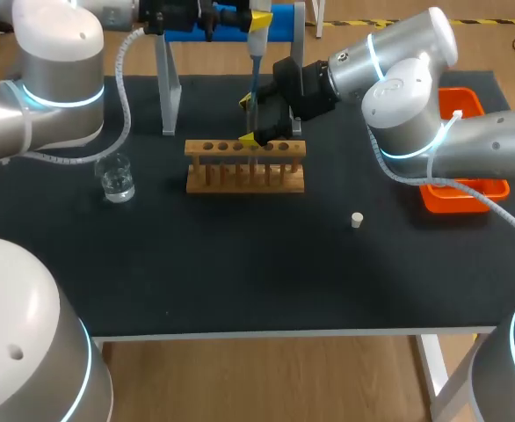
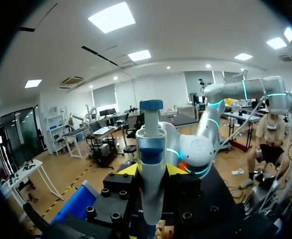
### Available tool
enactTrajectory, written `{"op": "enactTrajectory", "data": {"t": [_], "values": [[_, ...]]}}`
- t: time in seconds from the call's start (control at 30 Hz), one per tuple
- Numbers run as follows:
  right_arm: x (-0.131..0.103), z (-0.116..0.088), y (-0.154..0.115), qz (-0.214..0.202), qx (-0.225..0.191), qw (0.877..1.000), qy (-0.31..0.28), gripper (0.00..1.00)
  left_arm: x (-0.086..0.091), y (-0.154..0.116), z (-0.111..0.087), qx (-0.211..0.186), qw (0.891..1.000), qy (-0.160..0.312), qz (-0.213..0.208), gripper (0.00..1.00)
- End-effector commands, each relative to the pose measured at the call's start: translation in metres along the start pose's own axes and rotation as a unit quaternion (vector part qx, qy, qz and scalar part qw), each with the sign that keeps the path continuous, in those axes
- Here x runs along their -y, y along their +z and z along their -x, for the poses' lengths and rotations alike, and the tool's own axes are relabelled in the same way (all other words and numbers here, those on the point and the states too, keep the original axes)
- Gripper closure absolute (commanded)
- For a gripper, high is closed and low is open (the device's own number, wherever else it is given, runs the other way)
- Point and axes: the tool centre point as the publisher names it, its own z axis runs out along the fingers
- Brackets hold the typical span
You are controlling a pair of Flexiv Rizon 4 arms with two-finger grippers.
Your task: Invert the test tube, pick up the pipette, mount the tip to pipette, aspirate from beaker and dispense into the tube, eject the tip, return the pipette, and cap with the stopper.
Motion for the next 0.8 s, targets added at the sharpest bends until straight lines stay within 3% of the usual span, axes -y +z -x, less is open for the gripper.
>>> {"op": "enactTrajectory", "data": {"t": [0.03, 0.8], "values": [[-0.0003, 0.001, -0.001, -0.001, -0.002, 1.0, 0.0, 0.0, -0.0013, 0.001, 0.0031, -0.005, 1.0, -0.003, 0.003, 1.0], [-0.0003, 0.001, -0.001, -0.001, -0.002, 1.0, 0.0, 0.0, -0.0099, 0.0028, 0.007, 0.001, 1.0, -0.012, 0.009, 1.0]]}}
